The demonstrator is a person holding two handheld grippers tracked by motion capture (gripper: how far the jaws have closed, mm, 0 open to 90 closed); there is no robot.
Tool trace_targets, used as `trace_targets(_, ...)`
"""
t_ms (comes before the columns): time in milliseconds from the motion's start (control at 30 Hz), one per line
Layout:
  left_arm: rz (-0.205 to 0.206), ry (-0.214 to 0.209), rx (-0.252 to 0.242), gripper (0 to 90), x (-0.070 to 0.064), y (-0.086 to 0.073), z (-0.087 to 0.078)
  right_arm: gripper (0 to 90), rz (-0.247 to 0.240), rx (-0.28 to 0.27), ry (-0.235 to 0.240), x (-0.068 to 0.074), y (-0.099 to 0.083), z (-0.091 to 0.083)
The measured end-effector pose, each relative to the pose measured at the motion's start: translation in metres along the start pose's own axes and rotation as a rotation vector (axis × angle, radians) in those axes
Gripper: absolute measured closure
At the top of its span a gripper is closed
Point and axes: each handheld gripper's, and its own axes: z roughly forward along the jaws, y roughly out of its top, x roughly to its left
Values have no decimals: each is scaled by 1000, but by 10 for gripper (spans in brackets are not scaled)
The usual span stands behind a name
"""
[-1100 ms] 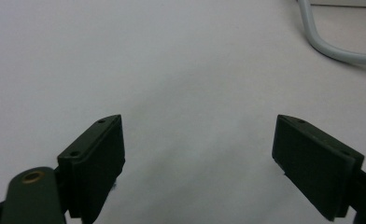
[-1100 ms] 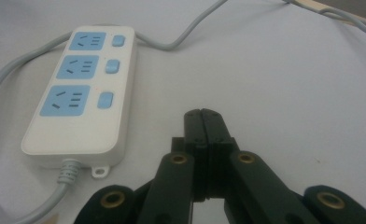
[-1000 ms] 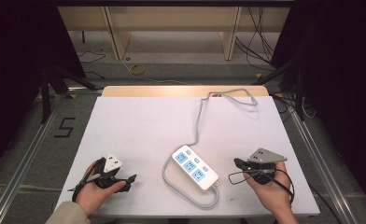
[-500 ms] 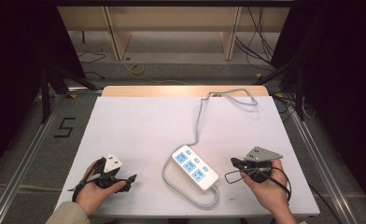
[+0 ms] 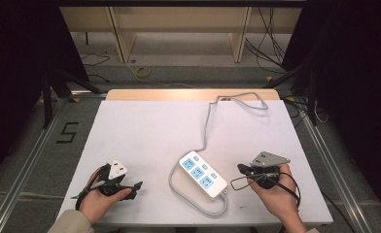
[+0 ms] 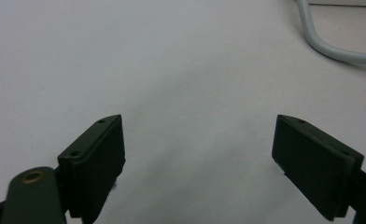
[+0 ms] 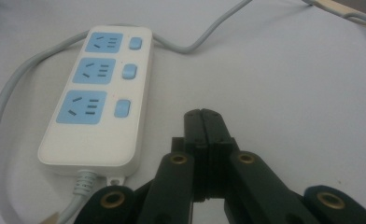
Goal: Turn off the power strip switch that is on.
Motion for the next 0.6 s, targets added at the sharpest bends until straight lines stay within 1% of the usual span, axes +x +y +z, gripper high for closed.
trace_targets(600, 0, 0, 0, 168, 0, 0, 0, 900, -19, 20, 19, 4, 6, 5)
